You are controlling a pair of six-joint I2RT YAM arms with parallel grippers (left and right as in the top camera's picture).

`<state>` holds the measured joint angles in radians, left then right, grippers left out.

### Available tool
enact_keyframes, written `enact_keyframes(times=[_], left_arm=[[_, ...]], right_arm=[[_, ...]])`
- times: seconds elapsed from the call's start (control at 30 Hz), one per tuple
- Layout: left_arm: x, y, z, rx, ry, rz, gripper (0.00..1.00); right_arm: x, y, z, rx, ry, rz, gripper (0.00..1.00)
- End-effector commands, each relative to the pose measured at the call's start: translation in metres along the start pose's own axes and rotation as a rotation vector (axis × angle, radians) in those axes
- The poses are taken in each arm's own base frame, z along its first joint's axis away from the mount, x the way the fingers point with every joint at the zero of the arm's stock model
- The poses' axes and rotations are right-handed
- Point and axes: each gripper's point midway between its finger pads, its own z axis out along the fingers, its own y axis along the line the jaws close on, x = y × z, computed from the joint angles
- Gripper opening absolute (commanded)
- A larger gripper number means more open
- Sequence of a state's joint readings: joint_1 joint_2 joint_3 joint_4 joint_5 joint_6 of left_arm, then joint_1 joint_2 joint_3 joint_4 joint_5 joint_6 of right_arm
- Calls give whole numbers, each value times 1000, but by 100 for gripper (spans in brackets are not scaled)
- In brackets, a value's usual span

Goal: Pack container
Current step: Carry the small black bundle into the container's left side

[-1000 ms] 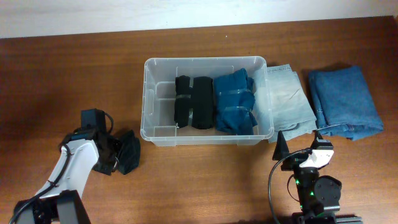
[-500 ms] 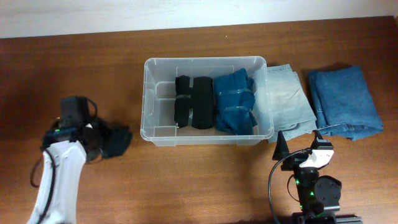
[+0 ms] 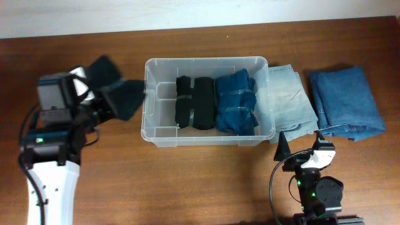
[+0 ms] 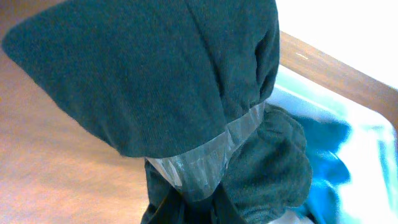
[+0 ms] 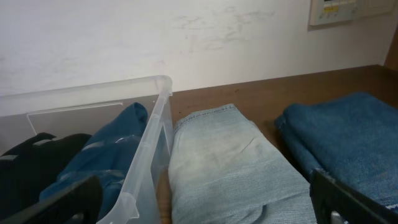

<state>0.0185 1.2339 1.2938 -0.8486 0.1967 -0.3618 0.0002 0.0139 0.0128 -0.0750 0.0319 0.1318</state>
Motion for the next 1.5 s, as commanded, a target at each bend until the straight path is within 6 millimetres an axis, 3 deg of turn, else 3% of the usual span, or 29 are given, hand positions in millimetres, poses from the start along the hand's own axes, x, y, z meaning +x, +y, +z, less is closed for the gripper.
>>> enact_keyframes(times=[0.0, 0.17, 0.4, 0.6, 0.87, 0.97, 1.17, 1.2, 1.23, 1.27, 1.3, 1.37, 1.47], left_arm=[[7, -58, -12, 169, -5, 203, 1], [22, -100, -6, 219, -9, 330, 1], [45, -114, 29, 156, 52, 403, 1], [49, -89, 61, -3, 88, 413, 1], [68, -74, 94, -69, 188, 422, 1], [72, -55, 113, -176, 212, 438, 1], [82, -45, 128, -216, 253, 447, 1], [82, -44, 128, -221, 256, 448, 7], [83, -44, 129, -223, 260, 452, 22], [84, -43, 129, -223, 265, 461, 53], [84, -43, 129, -221, 268, 476, 66], [84, -43, 129, -217, 269, 508, 77], [79, -47, 127, -209, 261, 530, 83]], right_arm=[[3, 2, 0, -8, 4, 6, 98], [3, 2, 0, -8, 4, 6, 98], [3, 2, 0, -8, 4, 6, 98], [3, 2, 0, -8, 4, 6, 98], [3, 2, 0, -9, 4, 6, 98], [3, 2, 0, -8, 4, 6, 98], [3, 2, 0, -8, 4, 7, 98], [3, 2, 0, -8, 4, 6, 98], [3, 2, 0, -8, 4, 6, 98], [3, 2, 0, -8, 4, 6, 98], [3, 2, 0, -8, 4, 6, 98], [3, 2, 0, -8, 4, 6, 98], [3, 2, 0, -9, 4, 6, 98]])
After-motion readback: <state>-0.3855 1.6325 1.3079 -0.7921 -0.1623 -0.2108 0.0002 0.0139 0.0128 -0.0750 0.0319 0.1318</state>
